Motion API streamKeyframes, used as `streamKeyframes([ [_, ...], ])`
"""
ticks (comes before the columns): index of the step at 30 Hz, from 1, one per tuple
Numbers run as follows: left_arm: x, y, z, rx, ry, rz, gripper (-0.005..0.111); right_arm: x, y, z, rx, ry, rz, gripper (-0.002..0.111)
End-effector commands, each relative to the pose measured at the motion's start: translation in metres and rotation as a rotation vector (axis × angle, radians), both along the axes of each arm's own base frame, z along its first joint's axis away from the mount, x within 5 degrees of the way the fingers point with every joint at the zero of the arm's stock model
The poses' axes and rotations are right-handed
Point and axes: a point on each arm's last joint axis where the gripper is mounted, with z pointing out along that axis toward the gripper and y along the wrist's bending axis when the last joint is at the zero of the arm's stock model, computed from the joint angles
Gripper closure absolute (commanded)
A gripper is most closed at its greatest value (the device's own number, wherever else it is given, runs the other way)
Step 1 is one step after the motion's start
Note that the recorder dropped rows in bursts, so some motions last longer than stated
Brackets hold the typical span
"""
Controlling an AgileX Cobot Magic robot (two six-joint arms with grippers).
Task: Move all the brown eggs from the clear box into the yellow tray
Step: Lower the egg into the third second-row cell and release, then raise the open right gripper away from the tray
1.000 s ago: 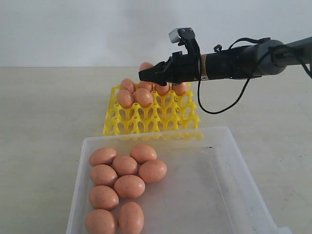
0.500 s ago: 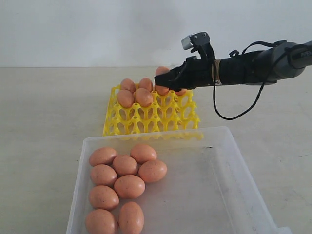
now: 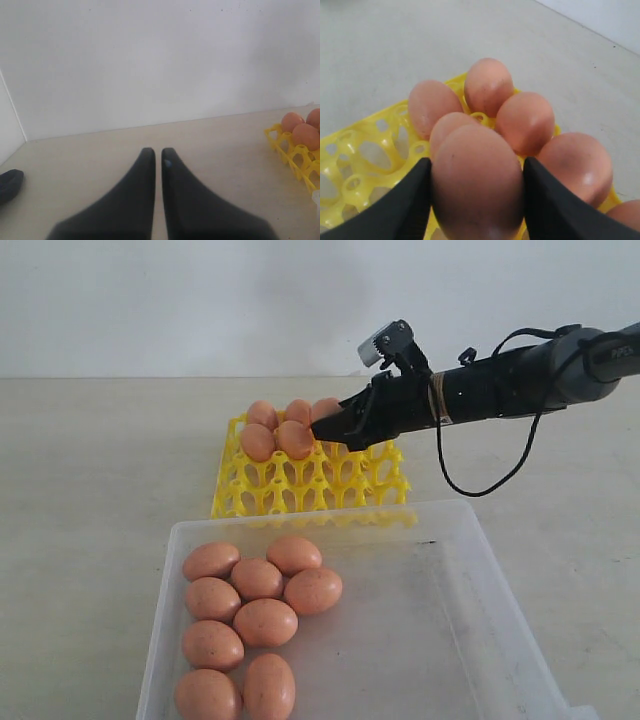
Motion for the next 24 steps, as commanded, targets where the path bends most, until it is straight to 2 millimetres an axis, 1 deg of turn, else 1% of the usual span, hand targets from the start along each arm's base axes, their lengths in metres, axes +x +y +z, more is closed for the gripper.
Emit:
streamKeyframes([
  [1,-0.0001,-0.0004,-0.0010,0.000,0.000,-0.007,0.103,0.0000,0.0066,0.0050,-0.054,-0.048,-0.002,0.103],
  [4,-0.0001,-0.0004,-0.0010,0.000,0.000,-0.007,0.103,0.0001,0.0120,0.0035,-0.087,-0.065,-0.006,0.091],
  [8,-0.0001,-0.0004,-0.0010,0.000,0.000,-0.007,0.103,0.0022,0.0112,0.0018,-0.117,-0.067,-0.038,0.077],
  [11,-0.0001,-0.0004,-0.0010,0.000,0.000,-0.007,0.103,0.0046,0.0091,0.0013,-0.124,-0.062,-0.077,0.071],
  [16,-0.0001,-0.0004,-0.0010,0.000,0.000,-0.007,0.103,0.0044,0.0092,0.0013,-0.122,-0.060,-0.075,0.064],
  [19,-0.0001,-0.0004,-0.0010,0.000,0.000,-0.007,0.103,0.0036,0.0102,0.0019,-0.112,-0.060,-0.064,0.055],
  [24,-0.0001,-0.0004,-0.0010,0.000,0.000,-0.007,0.103,0.0009,0.0135,0.0039,-0.078,-0.059,-0.024,0.056],
])
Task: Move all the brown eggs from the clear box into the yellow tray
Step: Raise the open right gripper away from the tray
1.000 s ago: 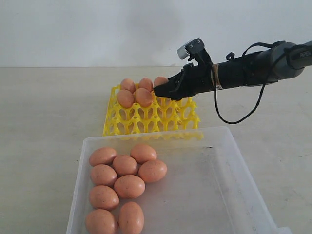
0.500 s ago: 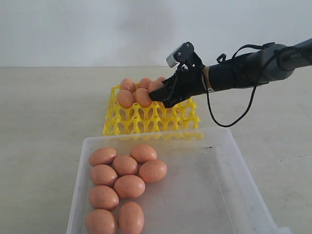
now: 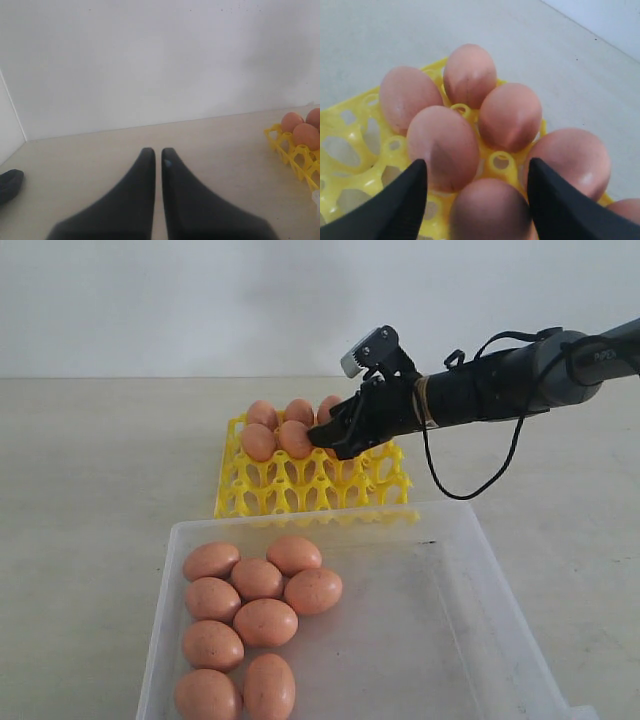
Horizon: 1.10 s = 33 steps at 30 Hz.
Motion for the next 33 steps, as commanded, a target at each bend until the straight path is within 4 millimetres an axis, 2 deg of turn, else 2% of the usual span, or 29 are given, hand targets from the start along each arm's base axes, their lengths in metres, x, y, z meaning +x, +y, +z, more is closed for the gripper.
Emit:
streamKeyframes([
  [1,0.000,0.000,-0.001,0.000,0.000,-0.007,0.103,-0.002,0.002,0.011,0.032,-0.014,0.024,0.056],
  [3,0.000,0.000,-0.001,0.000,0.000,-0.007,0.103,-0.003,0.003,0.020,0.062,-0.009,0.025,0.056],
  [10,0.000,0.000,-0.001,0.000,0.000,-0.007,0.103,-0.020,0.008,0.092,0.234,0.041,0.054,0.056],
  [14,0.000,0.000,-0.001,0.000,0.000,-0.007,0.103,-0.035,0.004,0.128,0.157,0.057,0.053,0.056],
  [21,0.000,0.000,-0.001,0.000,-0.002,-0.006,0.103,-0.053,-0.009,0.173,0.230,0.048,0.036,0.057],
  [22,0.000,0.000,-0.001,0.000,-0.002,-0.006,0.103,-0.054,-0.010,0.176,0.233,0.044,0.030,0.061],
  [25,0.000,0.000,-0.001,0.000,-0.002,-0.006,0.103,-0.058,-0.010,0.182,0.266,0.080,0.033,0.083],
  [27,0.000,0.000,-0.001,0.000,-0.002,-0.006,0.103,-0.061,-0.008,0.182,0.291,0.120,0.059,0.105],
  [28,0.000,0.000,-0.001,0.000,-0.002,-0.006,0.103,-0.062,-0.007,0.183,0.302,0.137,0.069,0.108],
  [33,0.000,0.000,-0.001,0.000,-0.002,-0.006,0.103,-0.070,-0.005,0.184,0.349,0.223,0.128,0.108],
])
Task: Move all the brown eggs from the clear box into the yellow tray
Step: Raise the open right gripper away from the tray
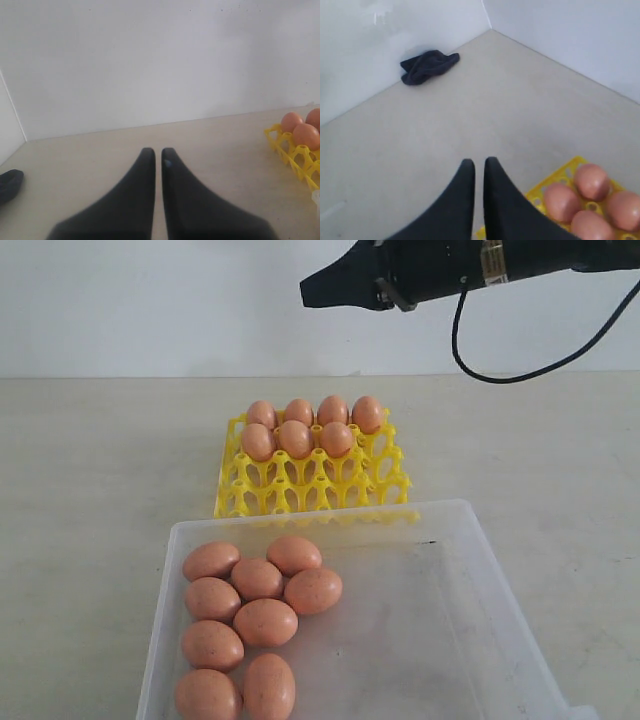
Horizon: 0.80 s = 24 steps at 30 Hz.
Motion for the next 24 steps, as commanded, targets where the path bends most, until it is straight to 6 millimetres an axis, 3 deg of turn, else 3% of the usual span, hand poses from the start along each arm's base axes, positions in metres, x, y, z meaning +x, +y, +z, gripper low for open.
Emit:
streamKeyframes([
  [1,0.000,0.000,-0.001,0.000,-0.002,-0.006,0.103,-0.009,-0.003,0.007,0.042,0.056,0.057,0.108],
  [6,0.000,0.000,-0.001,0.000,-0.002,-0.006,0.103,-0.019,-0.009,0.030,0.064,0.045,0.025,0.108],
  [13,0.000,0.000,-0.001,0.000,-0.002,-0.006,0.103,-0.083,-0.014,0.125,0.013,-0.355,0.033,0.108],
  [18,0.000,0.000,-0.001,0.000,-0.002,-0.006,0.103,-0.125,-0.026,0.181,-0.053,-0.661,-0.126,0.108],
  [21,0.000,0.000,-0.001,0.000,-0.002,-0.006,0.103,-0.132,-0.034,0.196,-0.106,-0.783,-0.235,0.108],
  [24,0.000,0.000,-0.001,0.000,-0.002,-0.006,0.103,-0.121,-0.046,0.199,-0.202,-0.876,-0.400,0.108],
])
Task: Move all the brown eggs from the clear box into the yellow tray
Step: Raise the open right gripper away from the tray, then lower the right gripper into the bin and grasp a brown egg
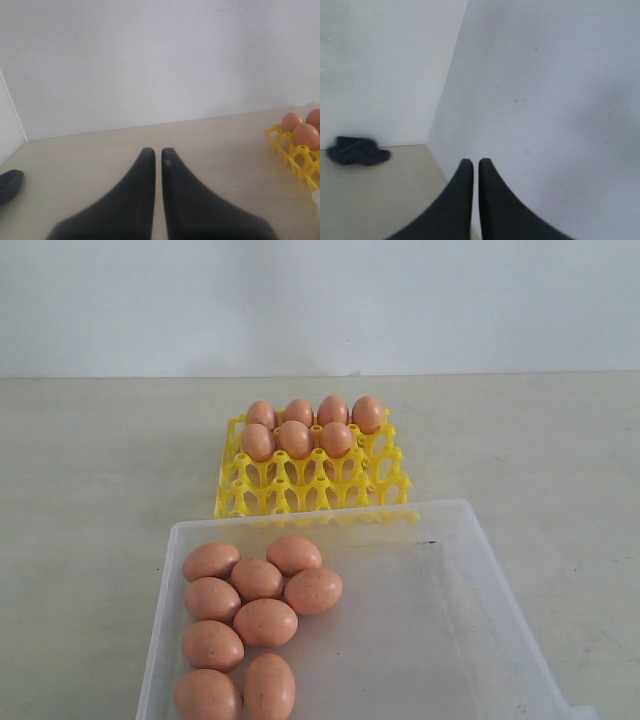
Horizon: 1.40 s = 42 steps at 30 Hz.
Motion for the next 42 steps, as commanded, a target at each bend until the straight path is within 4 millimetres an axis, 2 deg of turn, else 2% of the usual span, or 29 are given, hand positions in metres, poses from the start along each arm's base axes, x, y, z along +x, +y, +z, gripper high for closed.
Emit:
streamKeyframes([
  [1,0.000,0.000,-0.001,0.000,-0.002,-0.006,0.103,0.019,-0.022,0.005,-0.054,-0.155,-0.319,0.108],
  [5,0.000,0.000,-0.001,0.000,-0.002,-0.006,0.103,0.051,-0.056,-0.019,-0.155,-0.176,-0.744,0.108],
  [9,0.000,0.000,-0.001,0.000,-0.002,-0.006,0.103,0.074,-0.091,-0.072,-0.301,-0.062,-1.138,0.108],
  [11,0.000,0.000,-0.001,0.000,-0.002,-0.006,0.103,0.076,-0.102,-0.100,-0.317,0.089,-1.261,0.108],
  [14,0.000,0.000,-0.001,0.000,-0.002,-0.006,0.103,0.072,-0.106,-0.143,-0.384,0.446,-1.290,0.108],
  [17,0.000,0.000,-0.001,0.000,-0.002,-0.006,0.103,0.066,-0.098,-0.184,-0.569,0.805,-1.136,0.108],
  [19,0.000,0.000,-0.001,0.000,-0.002,-0.006,0.103,0.058,-0.083,-0.204,-0.609,1.020,-0.967,0.108],
  [21,0.000,0.000,-0.001,0.000,-0.002,-0.006,0.103,0.048,-0.064,-0.212,-0.585,1.177,-0.768,0.108],
  [23,0.000,0.000,-0.001,0.000,-0.002,-0.006,0.103,0.040,-0.039,-0.213,-0.457,1.308,-0.559,0.108],
  [25,0.000,0.000,-0.001,0.000,-0.002,-0.006,0.103,0.035,-0.014,-0.208,-0.357,1.342,-0.360,0.108],
  [27,0.000,0.000,-0.001,0.000,-0.002,-0.006,0.103,0.031,0.011,-0.204,-0.375,1.267,-0.181,0.108],
  [31,0.000,0.000,-0.001,0.000,-0.002,-0.006,0.103,0.018,0.051,-0.204,-0.626,0.978,0.132,0.108],
  [35,0.000,0.000,-0.001,0.000,-0.002,-0.006,0.103,0.006,0.093,-0.216,-0.860,0.657,0.401,0.108],
  [38,0.000,0.000,-0.001,0.000,-0.004,-0.006,0.103,0.004,0.118,-0.237,-1.005,0.504,0.508,0.104],
  [42,0.000,0.000,-0.001,0.000,-0.004,-0.006,0.103,0.008,0.135,-0.281,-1.199,0.498,0.570,0.081],
])
